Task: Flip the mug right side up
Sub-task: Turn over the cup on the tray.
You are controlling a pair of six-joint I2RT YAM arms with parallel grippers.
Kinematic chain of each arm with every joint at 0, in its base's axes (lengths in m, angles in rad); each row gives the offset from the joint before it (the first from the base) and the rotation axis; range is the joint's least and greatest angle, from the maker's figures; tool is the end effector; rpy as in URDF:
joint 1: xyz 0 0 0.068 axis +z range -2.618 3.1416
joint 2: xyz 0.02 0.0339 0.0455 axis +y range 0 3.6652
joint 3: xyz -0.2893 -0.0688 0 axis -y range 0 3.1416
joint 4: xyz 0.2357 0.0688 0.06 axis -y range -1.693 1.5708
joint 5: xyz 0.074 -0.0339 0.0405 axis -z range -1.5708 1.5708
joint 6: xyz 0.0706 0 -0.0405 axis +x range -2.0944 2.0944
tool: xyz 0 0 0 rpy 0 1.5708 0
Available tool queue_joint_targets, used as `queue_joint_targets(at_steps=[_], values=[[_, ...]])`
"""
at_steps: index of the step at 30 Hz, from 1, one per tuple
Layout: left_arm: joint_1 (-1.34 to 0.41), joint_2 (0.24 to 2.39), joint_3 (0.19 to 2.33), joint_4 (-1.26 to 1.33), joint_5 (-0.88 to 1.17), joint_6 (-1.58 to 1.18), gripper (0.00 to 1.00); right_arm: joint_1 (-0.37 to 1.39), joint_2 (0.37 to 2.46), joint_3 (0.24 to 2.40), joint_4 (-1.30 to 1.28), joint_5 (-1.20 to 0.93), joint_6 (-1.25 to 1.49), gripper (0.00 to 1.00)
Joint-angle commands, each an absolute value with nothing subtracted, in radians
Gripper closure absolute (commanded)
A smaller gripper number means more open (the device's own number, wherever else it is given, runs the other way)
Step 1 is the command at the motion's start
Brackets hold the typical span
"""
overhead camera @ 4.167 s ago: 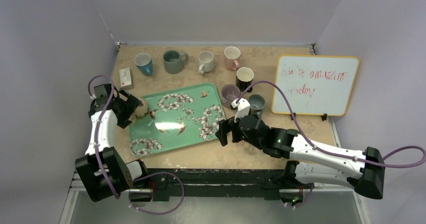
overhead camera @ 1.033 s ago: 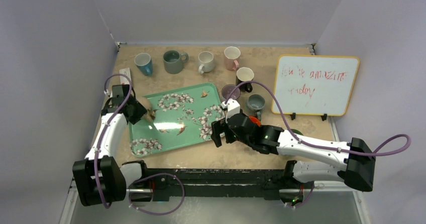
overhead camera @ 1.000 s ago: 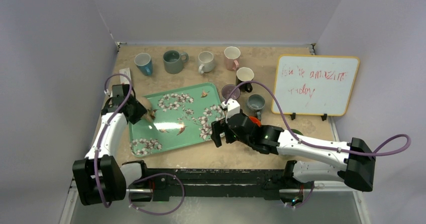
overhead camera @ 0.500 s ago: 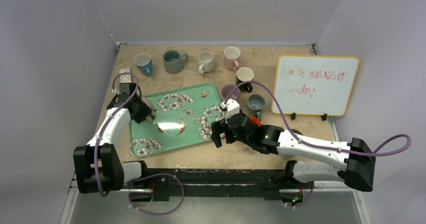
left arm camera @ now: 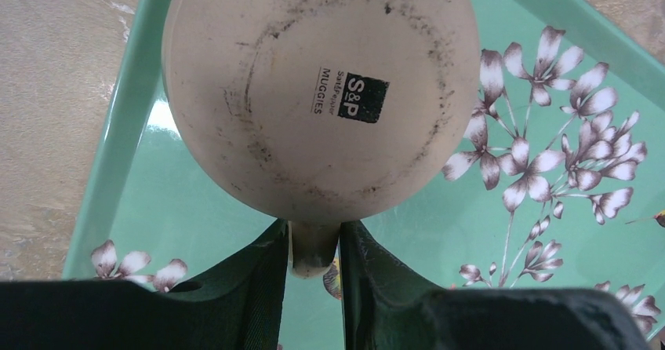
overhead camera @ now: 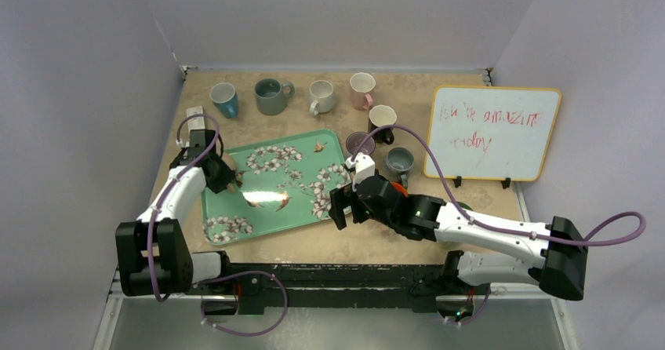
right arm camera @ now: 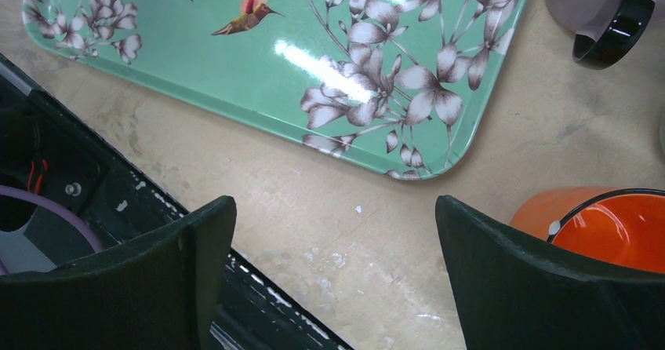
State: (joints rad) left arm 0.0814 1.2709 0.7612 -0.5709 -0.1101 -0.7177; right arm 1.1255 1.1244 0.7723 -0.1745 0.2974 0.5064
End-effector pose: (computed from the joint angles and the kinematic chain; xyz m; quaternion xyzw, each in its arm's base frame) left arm 0.2360 0.0270 0.2001 -0.3891 0.8872 -0.0251 0.2468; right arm 0.1304 0.2252 0.2784 -0.1908 0.8390 0.2712 0.4315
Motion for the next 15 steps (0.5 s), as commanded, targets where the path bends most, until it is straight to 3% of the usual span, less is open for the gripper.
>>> queue_joint_targets(at_steps=[1,4,8,15], values=[[0.075,1.282,0.764,-0.551,-0.119,-0.734,0.74,1.127,1.093,0.799,-0.151,0.300,0.469,0.01],[0.075,1.283,0.749,-0.530,-0.106,-0.738,0.82,1.127,1.068,0.778,-0.105,0.298,0.453,0.01],[0.075,1.260,0.731,-0.529,-0.053,-0.749,1.00,1.127,1.019,0.735,-0.088,0.323,0.496,0.01],[0.075,1.140,0.689,-0.531,0.063,-0.779,1.00,1.127,0.980,0.712,-0.040,0.322,0.546,0.01]])
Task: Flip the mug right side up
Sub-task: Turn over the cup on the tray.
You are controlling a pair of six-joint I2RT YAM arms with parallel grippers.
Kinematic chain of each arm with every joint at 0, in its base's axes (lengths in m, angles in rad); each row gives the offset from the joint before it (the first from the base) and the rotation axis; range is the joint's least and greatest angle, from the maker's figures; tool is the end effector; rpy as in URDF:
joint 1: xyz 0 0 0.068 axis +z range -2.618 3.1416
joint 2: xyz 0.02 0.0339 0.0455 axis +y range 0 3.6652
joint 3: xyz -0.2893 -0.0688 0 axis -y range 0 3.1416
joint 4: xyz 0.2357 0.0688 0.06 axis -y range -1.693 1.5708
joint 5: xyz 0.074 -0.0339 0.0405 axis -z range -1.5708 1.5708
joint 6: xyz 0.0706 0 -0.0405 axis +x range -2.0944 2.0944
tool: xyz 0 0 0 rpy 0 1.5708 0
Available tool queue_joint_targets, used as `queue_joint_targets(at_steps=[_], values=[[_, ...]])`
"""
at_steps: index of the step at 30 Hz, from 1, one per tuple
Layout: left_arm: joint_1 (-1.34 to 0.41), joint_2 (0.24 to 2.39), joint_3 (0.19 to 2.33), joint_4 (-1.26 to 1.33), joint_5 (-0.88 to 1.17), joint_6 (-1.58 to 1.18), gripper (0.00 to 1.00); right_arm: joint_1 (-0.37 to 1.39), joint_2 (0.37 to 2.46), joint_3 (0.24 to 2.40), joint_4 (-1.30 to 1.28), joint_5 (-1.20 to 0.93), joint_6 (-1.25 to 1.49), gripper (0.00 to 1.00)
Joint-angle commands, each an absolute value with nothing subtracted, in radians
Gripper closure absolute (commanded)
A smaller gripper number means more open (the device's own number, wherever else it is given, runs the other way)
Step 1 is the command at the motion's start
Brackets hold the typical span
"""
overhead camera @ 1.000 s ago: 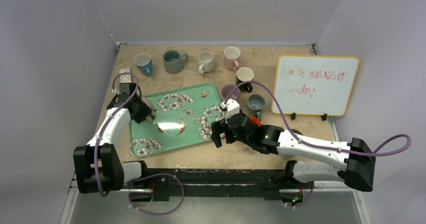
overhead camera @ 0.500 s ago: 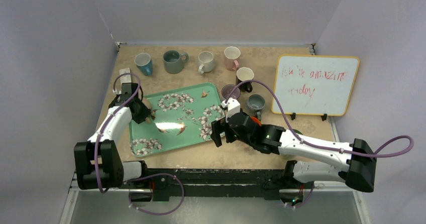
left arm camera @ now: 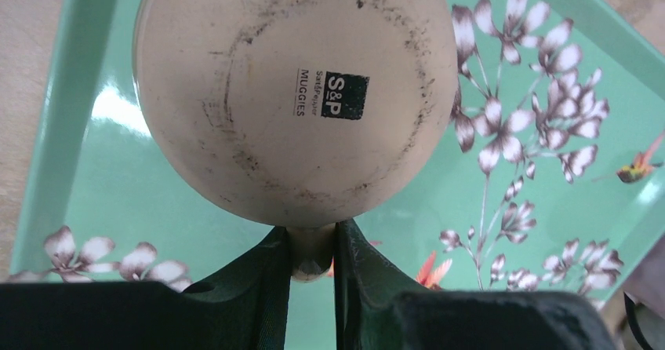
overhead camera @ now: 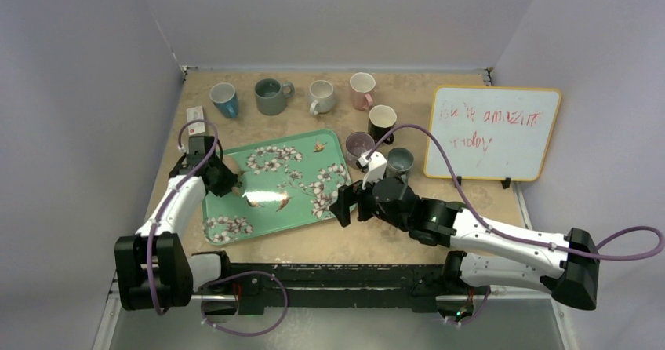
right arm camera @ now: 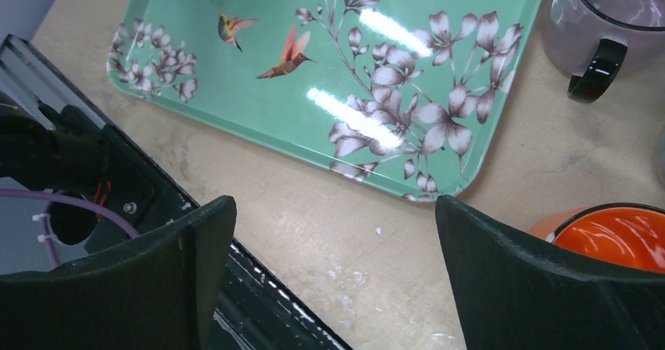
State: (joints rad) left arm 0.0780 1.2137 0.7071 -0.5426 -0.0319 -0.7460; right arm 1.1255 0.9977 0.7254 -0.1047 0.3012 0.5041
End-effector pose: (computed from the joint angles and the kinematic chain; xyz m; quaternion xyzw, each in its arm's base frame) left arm 0.2253 0.0199 0.1973 -0.3906 0.8836 -0.0700 0.2486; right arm 0.1213 0.2056 0.2989 -0.1697 0.8044 0.3192 0.4715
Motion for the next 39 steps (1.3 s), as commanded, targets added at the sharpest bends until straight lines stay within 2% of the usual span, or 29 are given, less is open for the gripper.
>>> queue_joint_targets(at_steps=[1,11,17,24,28,30,35,39], values=[[0.075,1.119,0.684,-0.530,0.082,-0.788,1.00,1.127,0.977,0.705,-0.032,0.292,0.572,0.01],[0.075,0.985,0.614,-0.503,0.242,-0.897,1.00,1.127,0.955,0.683,0.053,0.200,0.632,0.02],[0.075,0.953,0.637,-0.549,0.300,-0.905,1.00,1.128,0.954,0.657,0.265,0.061,0.572,0.05],[0.075,0.925,0.657,-0.585,0.322,-0.910,1.00,1.129,1.112,0.757,0.361,0.075,0.572,0.05],[0.075,0.922,0.663,-0.591,0.335,-0.918,1.00,1.129,1.262,0.800,0.498,0.063,0.572,0.05],[0.075,0.927,0.675,-0.601,0.348,-0.920,1.00,1.129,1.347,0.846,0.538,0.047,0.327,0.11],[0.075,0.932,0.697,-0.619,0.362,-0.927,1.00,1.152,1.508,0.893,0.716,0.026,0.164,0.21],[0.075,0.946,0.721,-0.653,0.360,-0.918,1.00,1.174,1.642,0.854,0.987,0.061,0.016,0.38]])
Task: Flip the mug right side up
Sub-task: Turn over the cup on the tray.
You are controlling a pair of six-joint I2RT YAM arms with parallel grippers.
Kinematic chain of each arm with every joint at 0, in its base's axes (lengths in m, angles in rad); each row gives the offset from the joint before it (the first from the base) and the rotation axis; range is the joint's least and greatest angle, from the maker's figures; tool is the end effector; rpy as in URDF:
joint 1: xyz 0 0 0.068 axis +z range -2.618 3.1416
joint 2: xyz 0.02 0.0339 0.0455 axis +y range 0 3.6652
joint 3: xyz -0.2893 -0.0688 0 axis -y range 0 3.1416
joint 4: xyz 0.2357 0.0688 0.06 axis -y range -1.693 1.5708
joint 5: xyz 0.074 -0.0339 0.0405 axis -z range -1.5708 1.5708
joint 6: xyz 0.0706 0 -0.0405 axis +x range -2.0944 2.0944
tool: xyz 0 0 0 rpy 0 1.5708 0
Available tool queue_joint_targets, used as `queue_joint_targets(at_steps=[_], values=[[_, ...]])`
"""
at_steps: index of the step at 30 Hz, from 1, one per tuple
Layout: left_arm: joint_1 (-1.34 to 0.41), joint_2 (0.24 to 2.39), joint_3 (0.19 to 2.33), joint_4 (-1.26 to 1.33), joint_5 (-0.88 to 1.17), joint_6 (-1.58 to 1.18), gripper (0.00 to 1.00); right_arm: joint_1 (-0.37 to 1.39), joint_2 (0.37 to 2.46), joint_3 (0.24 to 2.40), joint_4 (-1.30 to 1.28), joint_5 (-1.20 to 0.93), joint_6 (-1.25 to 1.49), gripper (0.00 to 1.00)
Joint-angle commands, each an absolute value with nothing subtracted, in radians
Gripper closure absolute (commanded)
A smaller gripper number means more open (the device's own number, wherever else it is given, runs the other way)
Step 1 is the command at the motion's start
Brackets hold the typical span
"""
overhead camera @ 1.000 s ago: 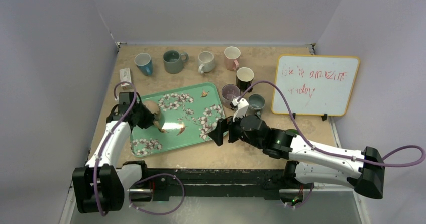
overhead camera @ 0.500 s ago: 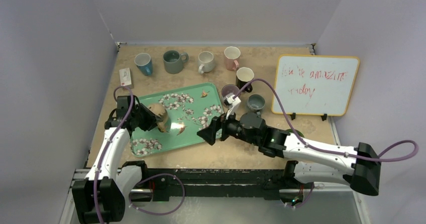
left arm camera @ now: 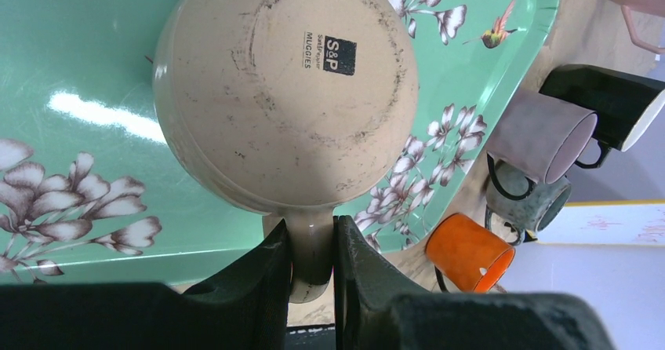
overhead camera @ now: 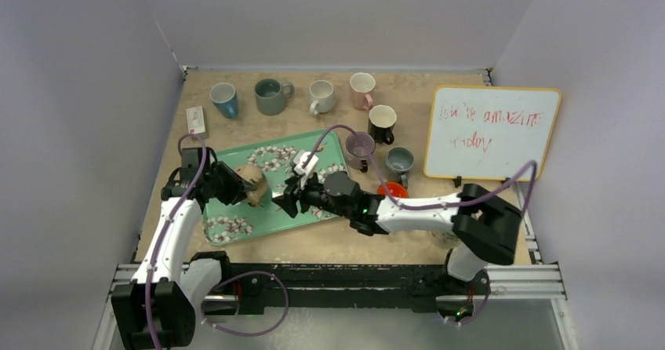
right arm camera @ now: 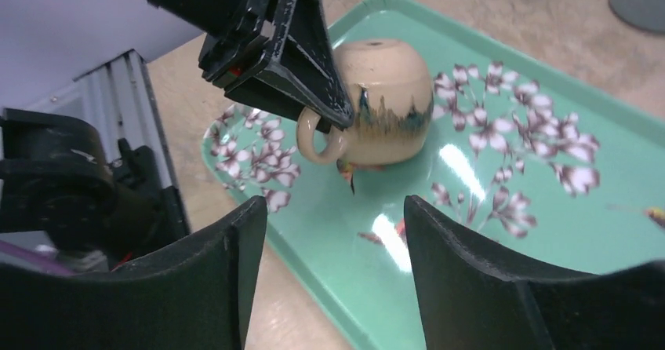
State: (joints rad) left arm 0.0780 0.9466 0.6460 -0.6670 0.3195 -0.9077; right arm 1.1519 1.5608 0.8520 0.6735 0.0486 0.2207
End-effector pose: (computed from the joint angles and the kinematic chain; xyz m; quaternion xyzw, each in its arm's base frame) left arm 0.1750 -0.0086 0.2196 -0.4044 0.8529 -0.2572 0.2072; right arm 0.1575 0.3453 0.2898 -0.3078 0.6503 0.4264 0.5482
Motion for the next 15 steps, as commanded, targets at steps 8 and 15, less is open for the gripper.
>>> queue_joint_targets(at_steps=[8,15], values=[[0.075,0.939,0.728,-0.659,0.384,-0.957,1.00,1.214,1.873,0.781,1.456,0.009,-0.244,0.42],[0.075,0.947,0.729,-0.663,0.374,-0.964,1.00,1.227,2.066,0.799,1.704,0.104,-0.241,0.45]])
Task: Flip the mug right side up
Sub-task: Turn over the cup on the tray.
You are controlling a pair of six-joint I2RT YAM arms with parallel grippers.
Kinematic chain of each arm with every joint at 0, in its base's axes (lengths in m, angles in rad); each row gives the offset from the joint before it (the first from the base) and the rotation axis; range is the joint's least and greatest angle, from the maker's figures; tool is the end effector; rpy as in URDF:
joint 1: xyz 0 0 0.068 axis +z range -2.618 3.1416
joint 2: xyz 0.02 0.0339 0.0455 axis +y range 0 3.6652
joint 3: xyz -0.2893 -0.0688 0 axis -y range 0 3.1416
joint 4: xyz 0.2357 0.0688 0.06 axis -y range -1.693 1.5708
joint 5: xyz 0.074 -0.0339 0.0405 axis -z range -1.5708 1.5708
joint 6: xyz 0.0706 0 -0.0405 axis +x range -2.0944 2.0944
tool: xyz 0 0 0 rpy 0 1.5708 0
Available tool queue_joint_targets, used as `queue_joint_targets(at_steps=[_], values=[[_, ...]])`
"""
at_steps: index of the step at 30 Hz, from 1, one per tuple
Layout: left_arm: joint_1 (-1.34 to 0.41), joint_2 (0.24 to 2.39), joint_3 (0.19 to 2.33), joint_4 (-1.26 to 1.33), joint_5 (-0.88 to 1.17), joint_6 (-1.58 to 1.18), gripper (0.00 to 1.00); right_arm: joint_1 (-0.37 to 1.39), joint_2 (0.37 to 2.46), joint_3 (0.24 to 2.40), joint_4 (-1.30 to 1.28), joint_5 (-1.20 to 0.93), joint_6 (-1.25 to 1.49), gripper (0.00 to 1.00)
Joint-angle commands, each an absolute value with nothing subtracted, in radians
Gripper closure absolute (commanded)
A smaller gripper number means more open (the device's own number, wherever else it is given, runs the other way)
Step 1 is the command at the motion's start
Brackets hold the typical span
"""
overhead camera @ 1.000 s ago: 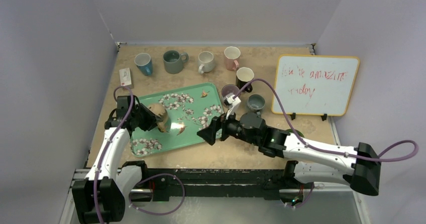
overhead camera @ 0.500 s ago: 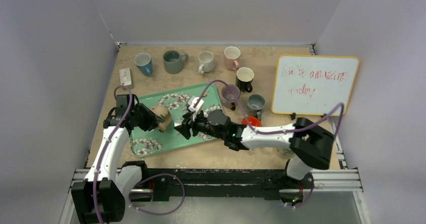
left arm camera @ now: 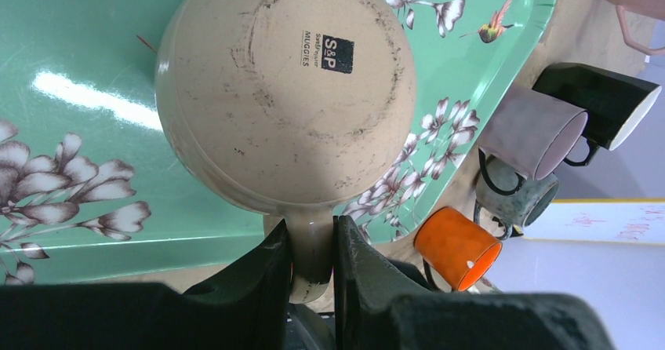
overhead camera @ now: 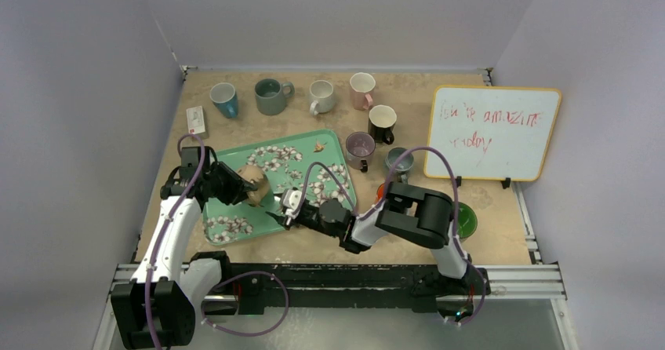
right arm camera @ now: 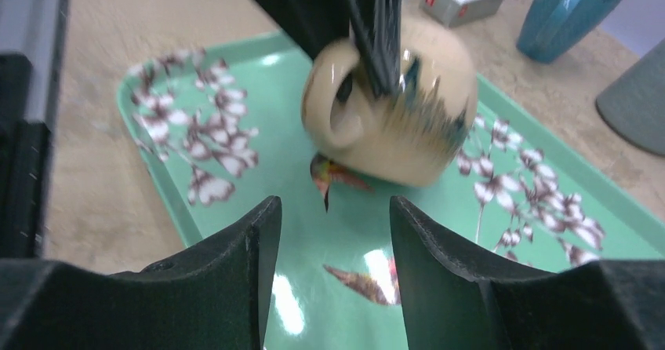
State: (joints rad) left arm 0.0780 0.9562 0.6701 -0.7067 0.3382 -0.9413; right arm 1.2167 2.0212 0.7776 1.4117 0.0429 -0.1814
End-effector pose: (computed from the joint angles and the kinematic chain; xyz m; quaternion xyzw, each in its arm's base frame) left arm 0.1743 -0.0099 0.2231 -0.4191 0.8482 -0.2641 0.1877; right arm 0.1488 0.3938 0.1942 -0.4026 0.5043 0.3659 0.6706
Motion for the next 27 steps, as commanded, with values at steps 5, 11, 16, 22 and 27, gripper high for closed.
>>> queue_joint_targets(at_steps=[5,11,16,22,27], values=[[0.075,0.945,0.723,-0.658,0.380,-0.986,1.00,1.240,2.107,0.840,1.706,0.127,-0.241,0.45],[0.076,0.931,0.723,-0.665,0.369,-0.996,1.00,1.253,2.141,0.885,1.706,0.155,-0.241,0.45],[0.075,0.937,0.716,-0.660,0.383,-1.010,1.00,1.262,2.155,0.927,1.707,0.141,-0.241,0.45],[0.075,0.931,0.713,-0.668,0.386,-1.017,1.00,1.262,2.202,0.989,1.707,0.164,-0.241,0.45],[0.076,0.925,0.699,-0.670,0.390,-1.051,1.00,1.262,2.240,1.024,1.707,0.213,-0.241,0.45]])
